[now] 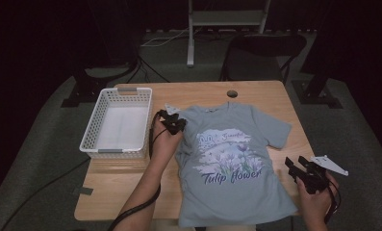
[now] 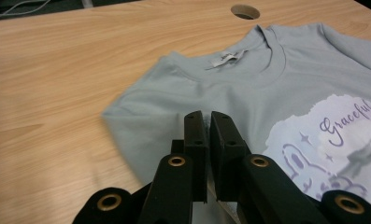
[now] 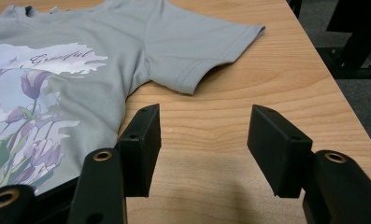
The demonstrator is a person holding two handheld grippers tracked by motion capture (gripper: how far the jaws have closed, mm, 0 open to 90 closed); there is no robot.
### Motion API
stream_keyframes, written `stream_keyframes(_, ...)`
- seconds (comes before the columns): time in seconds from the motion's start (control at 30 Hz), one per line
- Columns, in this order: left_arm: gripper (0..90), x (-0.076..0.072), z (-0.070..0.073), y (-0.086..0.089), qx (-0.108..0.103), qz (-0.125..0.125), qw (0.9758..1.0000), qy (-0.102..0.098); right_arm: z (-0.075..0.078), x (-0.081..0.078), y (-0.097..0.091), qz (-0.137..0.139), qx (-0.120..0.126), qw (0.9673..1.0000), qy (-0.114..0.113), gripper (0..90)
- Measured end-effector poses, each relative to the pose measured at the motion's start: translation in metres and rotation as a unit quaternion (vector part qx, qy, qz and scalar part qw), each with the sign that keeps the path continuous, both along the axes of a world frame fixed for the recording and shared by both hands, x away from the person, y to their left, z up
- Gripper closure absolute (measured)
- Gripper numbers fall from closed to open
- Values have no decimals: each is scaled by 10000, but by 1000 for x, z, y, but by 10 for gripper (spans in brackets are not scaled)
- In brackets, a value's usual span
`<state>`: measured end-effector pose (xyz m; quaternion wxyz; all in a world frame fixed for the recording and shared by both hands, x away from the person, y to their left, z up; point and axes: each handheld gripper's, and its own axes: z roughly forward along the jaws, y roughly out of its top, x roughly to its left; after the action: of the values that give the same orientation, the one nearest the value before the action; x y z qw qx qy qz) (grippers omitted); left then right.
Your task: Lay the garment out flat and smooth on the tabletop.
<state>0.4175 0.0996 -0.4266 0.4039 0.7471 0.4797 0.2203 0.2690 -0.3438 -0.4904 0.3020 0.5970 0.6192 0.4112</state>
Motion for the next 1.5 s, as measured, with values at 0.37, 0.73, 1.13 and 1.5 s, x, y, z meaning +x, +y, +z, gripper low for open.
stream_keyframes(0.37,868,-27,22,50,-116,422,9990,97,0,0,0,-23,-14,10000,19,438)
stream_keyframes(0.73,436,-53,11,75,-337,705,9969,-35,0,0,0,-22,-32,10000,35,438)
stream_keyframes(1.13,374,-73,-23,59,-372,380,9986,-70,0,0,0,-26,-29,10000,30,437)
stream_keyframes(1.5,315,-108,-30,57,-713,107,9965,-413,0,0,1,-34,-68,10000,31,434)
